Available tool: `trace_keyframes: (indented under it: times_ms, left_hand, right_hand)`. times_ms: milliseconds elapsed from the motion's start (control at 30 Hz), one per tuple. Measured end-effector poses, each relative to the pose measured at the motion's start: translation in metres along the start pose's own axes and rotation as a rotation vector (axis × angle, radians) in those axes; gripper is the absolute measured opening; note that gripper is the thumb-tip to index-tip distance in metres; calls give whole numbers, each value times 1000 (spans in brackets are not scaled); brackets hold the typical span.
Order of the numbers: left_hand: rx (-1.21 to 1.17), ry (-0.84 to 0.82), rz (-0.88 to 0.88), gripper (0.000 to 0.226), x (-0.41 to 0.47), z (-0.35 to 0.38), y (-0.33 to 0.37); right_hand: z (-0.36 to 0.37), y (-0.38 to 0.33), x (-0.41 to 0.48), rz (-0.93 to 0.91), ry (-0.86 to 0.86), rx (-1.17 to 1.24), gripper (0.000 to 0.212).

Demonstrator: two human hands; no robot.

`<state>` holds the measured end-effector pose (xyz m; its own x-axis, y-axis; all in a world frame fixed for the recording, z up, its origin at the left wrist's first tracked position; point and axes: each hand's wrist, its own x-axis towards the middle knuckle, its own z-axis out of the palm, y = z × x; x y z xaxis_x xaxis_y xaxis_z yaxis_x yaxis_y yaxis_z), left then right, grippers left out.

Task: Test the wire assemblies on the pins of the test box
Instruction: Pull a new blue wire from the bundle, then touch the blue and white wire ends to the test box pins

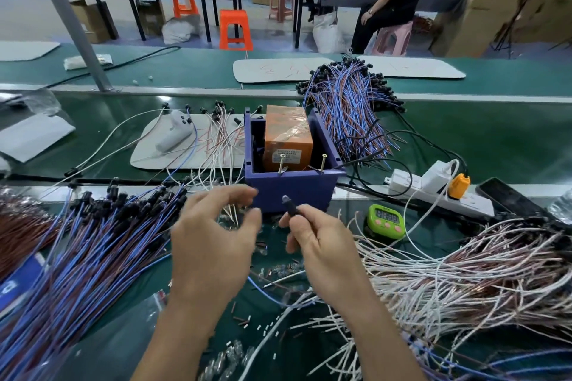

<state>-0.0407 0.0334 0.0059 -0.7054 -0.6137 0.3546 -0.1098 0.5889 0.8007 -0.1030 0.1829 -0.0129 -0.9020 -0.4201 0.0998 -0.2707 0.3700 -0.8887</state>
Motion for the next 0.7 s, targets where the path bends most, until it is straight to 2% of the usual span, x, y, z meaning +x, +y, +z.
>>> trace_keyframes:
  times_ms: [67,133,233,400,467,633,700]
  left_hand:
    - [-136,-191,32,32,4,-4,5]
    - [-184,-325,44,29,8,-3,5]
    - [-262,-360,-3,32,9,-4,0]
    - [-454,-405,-76,11,10,0,-9]
    - [-544,-400,-143,11,7,10,-10]
    - [-775,-671,-197,23,6,24,-12]
    - [-849,-701,-220,23,7,26,-11]
  right_hand:
    - [1,-2,-2,-54,-34,23,27]
    - [1,-3,-5,-98,-66,31,25]
    - [-1,-4,-8,-96,-80,64,10]
    - [-4,0,-7,-113,-128,173,16]
    - [-4,3,-5,-89,-144,283,18]
    - [-5,10,-2,-76,-237,513,17]
    - [-6,14,-2,-59,-236,553,18]
